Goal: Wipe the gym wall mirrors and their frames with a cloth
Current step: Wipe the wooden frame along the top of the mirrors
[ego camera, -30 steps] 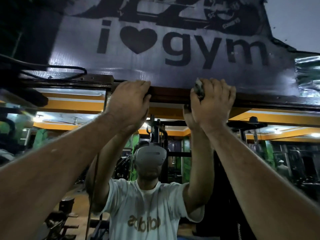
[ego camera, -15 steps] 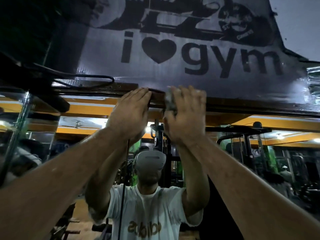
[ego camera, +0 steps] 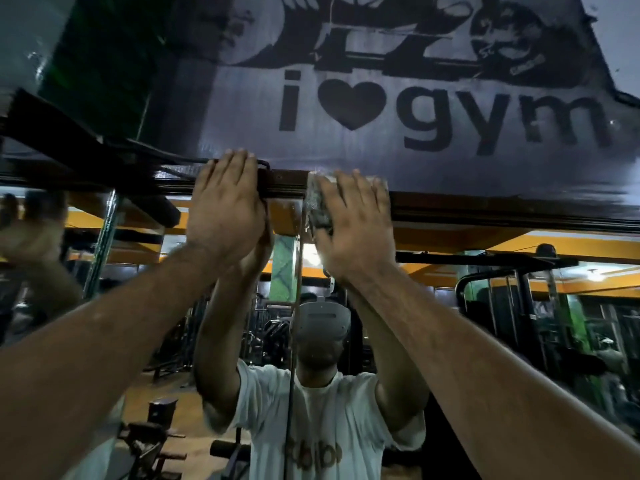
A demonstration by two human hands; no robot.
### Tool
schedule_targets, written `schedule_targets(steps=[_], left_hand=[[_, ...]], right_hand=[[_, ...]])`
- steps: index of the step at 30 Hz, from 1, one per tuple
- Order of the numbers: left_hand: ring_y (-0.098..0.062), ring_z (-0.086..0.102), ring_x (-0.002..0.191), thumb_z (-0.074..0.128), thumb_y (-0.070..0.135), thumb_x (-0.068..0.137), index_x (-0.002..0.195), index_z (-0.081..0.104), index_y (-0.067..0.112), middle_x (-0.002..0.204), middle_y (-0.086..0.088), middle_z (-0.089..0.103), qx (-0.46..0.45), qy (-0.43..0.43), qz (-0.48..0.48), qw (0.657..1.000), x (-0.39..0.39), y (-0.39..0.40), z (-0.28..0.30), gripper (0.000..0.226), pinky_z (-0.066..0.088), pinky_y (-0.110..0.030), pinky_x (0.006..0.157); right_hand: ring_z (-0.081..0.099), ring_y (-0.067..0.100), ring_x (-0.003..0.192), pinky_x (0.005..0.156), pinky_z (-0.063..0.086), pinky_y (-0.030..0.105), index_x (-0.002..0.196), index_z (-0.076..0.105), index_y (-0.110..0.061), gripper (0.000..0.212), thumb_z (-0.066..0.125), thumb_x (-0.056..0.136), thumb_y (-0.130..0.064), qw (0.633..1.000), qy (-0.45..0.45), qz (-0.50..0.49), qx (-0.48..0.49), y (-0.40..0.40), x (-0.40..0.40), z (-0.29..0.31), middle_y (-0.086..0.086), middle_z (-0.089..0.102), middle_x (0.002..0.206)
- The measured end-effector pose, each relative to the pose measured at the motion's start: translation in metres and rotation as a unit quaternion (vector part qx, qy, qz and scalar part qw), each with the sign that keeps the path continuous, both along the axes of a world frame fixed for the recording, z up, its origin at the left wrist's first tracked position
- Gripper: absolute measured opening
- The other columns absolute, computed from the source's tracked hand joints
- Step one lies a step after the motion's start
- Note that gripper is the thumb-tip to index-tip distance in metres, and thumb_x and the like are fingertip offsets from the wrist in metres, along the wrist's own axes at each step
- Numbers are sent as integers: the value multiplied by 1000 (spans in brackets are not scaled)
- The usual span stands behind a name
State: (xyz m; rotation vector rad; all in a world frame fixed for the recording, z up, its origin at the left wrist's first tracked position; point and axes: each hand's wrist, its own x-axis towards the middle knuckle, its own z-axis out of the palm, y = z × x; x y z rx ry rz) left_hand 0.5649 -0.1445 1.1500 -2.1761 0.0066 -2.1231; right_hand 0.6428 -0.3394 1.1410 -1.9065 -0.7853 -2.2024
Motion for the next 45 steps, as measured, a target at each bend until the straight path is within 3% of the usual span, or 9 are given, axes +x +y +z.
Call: schedule_targets(steps=[5, 9, 17, 23, 27, 30, 36, 40, 45], left_hand=[[-29, 23, 154, 22, 33, 92, 157, 29, 5, 164, -15, 29, 40, 67, -8, 997, -2, 20, 7, 71, 12, -43, 127], [-29, 30, 149, 32, 26, 88, 155, 35, 8, 161, -13, 36, 49, 106, -49, 992, -8, 29, 21, 69, 17, -42, 125], [-27, 46, 136, 56, 17, 96, 149, 46, 15, 147, -6, 53, 55, 142, -126, 980, -19, 40, 31, 54, 33, -48, 119], [-29, 55, 123, 47, 20, 88, 139, 55, 14, 133, -8, 63, 66, 138, -130, 980, -23, 39, 32, 52, 38, -46, 112], [-27, 40, 143, 47, 19, 90, 151, 43, 14, 152, -8, 49, 39, 137, -68, 988, -21, 48, 30, 62, 21, -48, 124], [-25, 28, 151, 49, 12, 93, 155, 37, 16, 160, -6, 39, 12, 125, -43, 991, -22, 54, 32, 63, 10, -46, 126], [-32, 44, 138, 42, 13, 84, 146, 51, 8, 146, -15, 54, -33, 129, -104, 986, -31, 64, 34, 63, 23, -43, 122], [-36, 59, 115, 52, 4, 91, 117, 67, 5, 119, -18, 68, -75, 114, -133, 982, -38, 67, 32, 29, 44, -40, 102], [-30, 31, 148, 47, -5, 92, 147, 47, 5, 153, -15, 44, -80, 151, -41, 984, -47, 73, 32, 56, 22, -40, 122]], right_hand=[[46, 35, 142, 125, 21, 57, 148, 51, -12, 65, 46, 91, -43, 984, -32, 95, 146, 17, -2, 8, 14, 56, 147], [43, 31, 144, 126, 7, 47, 152, 47, -13, 69, 44, 90, -45, 988, -29, 124, 87, 47, -9, 2, 12, 53, 151], [34, 28, 149, 128, 12, 47, 153, 45, -13, 66, 47, 92, -37, 969, -19, 227, 98, 69, -26, 5, 13, 43, 159], [31, 33, 152, 127, 11, 51, 155, 41, -18, 65, 55, 96, -38, 995, -6, 80, 67, 81, -19, 14, 13, 41, 161], [33, 34, 151, 125, 14, 54, 151, 45, -20, 60, 57, 96, -41, 993, 9, 47, 105, 85, -23, 26, 11, 45, 158], [26, 31, 154, 126, 0, 49, 155, 39, -20, 66, 56, 96, -43, 999, -1, 30, 38, 102, -27, 20, 8, 39, 163], [31, 32, 153, 127, 13, 54, 151, 45, -21, 59, 56, 97, -43, 996, 22, 46, 67, 107, -32, 37, 9, 45, 159], [31, 30, 152, 126, 8, 50, 153, 44, -21, 60, 50, 98, -44, 999, 13, 52, -3, 139, -37, 30, 8, 45, 159], [50, 29, 131, 115, 29, 48, 134, 58, -22, 45, 50, 95, -44, 997, 11, 58, 43, 127, -37, 46, 5, 62, 133]])
